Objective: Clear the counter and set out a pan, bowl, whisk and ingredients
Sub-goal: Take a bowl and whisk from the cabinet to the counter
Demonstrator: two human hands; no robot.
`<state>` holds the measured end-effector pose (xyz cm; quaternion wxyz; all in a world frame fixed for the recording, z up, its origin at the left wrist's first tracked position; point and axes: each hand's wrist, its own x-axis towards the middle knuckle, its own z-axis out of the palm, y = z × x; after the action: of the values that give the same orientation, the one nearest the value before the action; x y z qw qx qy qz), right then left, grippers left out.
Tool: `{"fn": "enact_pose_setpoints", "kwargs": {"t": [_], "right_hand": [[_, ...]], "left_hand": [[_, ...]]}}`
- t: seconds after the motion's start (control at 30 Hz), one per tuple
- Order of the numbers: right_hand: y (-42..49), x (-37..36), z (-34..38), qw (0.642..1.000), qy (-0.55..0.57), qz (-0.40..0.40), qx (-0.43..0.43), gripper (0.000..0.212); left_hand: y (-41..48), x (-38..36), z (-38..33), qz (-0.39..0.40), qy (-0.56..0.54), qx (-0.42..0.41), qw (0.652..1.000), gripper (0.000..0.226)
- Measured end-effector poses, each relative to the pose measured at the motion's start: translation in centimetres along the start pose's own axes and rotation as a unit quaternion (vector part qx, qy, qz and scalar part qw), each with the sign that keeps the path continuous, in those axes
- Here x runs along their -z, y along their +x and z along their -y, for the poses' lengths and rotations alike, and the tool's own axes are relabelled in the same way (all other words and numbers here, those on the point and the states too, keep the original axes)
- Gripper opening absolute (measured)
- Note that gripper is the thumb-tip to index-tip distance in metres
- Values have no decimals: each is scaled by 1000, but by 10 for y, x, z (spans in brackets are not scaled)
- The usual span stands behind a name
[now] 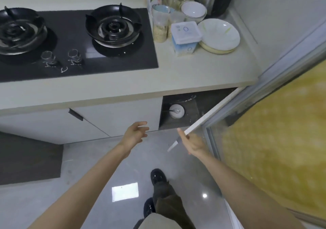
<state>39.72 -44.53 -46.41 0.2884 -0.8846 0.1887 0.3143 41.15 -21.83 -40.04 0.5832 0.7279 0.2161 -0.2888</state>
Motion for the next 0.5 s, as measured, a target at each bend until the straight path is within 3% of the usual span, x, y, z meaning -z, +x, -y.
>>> {"fn": "enact_pose_setpoints", "kwargs": {"t": [0.2,0.33,0.5], "right_hand": [[-43,5,-90,990,36,-73,-113,71],[-73,29,-141,979,35,-124,-158,39],[-74,66,-183,962,-32,-202,-179,37]], "left_hand": [[-28,-45,14,55,30,-11,998,36],[-39,-82,9,85,55,-25,995,35],[-44,-121,-5,113,85,-45,989,34]]}}
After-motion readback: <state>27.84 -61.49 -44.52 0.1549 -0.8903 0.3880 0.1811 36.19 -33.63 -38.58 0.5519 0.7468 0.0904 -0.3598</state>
